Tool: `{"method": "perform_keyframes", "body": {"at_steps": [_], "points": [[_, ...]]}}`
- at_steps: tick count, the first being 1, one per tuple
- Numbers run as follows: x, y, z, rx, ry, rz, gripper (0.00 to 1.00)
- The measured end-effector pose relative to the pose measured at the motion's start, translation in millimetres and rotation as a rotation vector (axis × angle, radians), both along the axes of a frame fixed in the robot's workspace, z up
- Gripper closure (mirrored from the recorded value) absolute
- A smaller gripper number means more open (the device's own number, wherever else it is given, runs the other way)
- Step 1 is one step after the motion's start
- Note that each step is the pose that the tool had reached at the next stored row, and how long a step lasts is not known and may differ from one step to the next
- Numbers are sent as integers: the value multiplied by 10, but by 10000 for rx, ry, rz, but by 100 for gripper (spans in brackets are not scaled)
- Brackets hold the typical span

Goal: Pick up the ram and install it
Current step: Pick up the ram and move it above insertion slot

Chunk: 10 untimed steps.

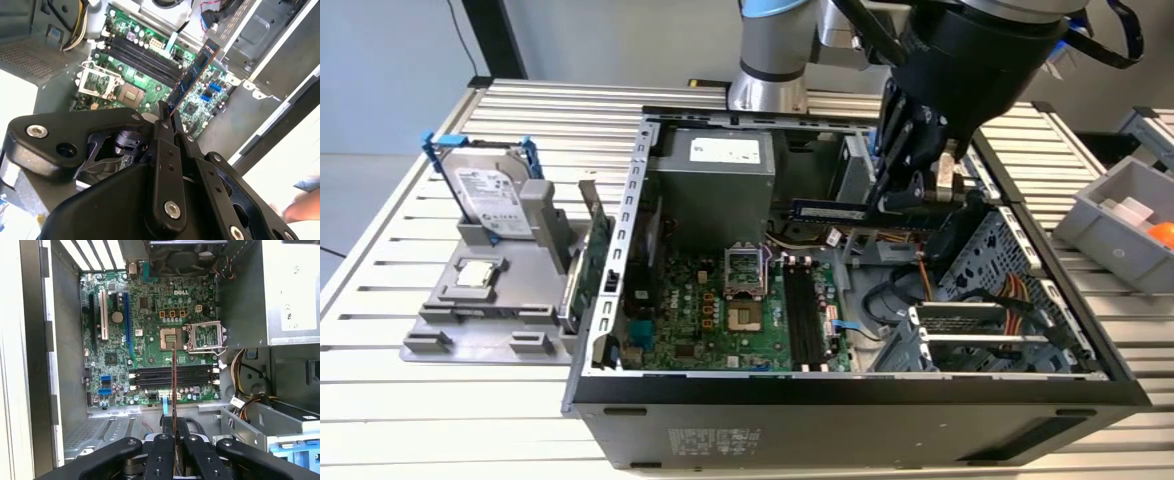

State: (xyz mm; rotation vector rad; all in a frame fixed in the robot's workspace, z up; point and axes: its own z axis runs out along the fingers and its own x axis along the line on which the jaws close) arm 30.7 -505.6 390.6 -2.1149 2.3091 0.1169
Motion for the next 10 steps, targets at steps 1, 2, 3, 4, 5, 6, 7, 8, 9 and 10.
{"method": "perform_keyframes", "body": {"at_steps": [1,2,3,4,5,6,7,8,9,10], "points": [[1,0,0,1,0,0,100],[0,0,0,1,0,-2,100],[1,0,0,0,0,-2,100],[1,0,0,1,0,-1,100],[2,0,0,0,0,0,100],[3,0,0,1,0,-1,100],[4,0,0,0,0,0,100],[4,1,0,1,0,0,100],[4,1,0,1,0,-1,100],[5,0,0,0,0,-1,100]]}}
